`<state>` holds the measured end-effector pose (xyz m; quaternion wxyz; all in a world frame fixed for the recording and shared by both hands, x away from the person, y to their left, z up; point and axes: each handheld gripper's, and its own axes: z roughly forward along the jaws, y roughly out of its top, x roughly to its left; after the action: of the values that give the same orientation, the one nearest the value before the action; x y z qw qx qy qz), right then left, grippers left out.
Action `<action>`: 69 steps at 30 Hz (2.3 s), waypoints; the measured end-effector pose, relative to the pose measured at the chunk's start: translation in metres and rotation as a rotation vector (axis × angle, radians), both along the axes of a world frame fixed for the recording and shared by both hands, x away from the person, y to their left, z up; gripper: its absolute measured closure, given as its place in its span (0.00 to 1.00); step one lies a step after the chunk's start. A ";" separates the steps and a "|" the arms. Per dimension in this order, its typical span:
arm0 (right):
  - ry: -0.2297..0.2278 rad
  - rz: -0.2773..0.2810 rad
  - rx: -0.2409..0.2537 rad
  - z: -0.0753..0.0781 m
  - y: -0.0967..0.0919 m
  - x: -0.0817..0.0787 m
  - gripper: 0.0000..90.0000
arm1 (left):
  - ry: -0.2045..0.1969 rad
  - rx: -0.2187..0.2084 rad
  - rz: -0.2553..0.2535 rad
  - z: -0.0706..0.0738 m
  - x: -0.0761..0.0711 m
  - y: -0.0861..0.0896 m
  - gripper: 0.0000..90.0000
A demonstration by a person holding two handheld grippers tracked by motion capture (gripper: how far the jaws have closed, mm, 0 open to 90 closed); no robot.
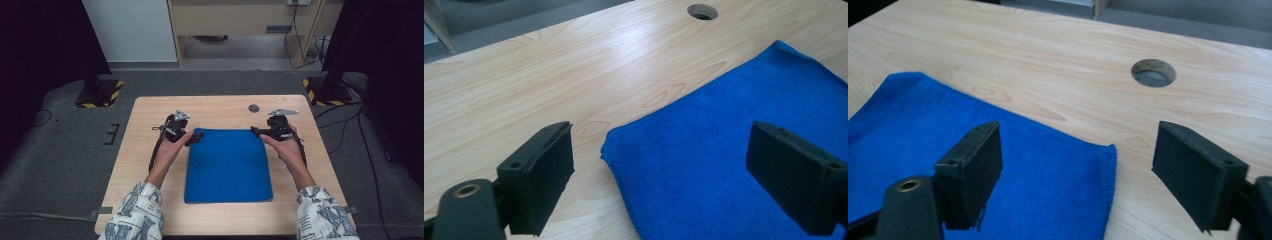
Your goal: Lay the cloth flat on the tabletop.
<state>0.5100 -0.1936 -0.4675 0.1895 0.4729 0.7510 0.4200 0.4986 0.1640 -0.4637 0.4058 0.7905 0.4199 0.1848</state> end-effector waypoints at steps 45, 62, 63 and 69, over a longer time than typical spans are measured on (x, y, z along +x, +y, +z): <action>0.057 0.498 -0.057 -0.012 0.157 -0.095 0.40 | -0.012 -0.004 0.004 0.007 -0.024 0.060 0.09; 0.036 0.606 -0.051 -0.018 0.185 -0.127 0.68 | 0.004 -0.020 0.036 -0.001 -0.024 0.073 0.09; 0.036 0.606 -0.051 -0.018 0.185 -0.127 0.68 | 0.004 -0.020 0.036 -0.001 -0.024 0.073 0.09; 0.049 0.649 -0.063 -0.024 0.193 -0.137 0.76 | 0.006 -0.017 0.033 -0.003 -0.025 0.073 0.09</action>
<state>0.3732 -0.0009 -0.4919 0.0424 0.2126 0.8796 0.4235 0.4738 0.2369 -0.4665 0.4083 0.7805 0.4357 0.1853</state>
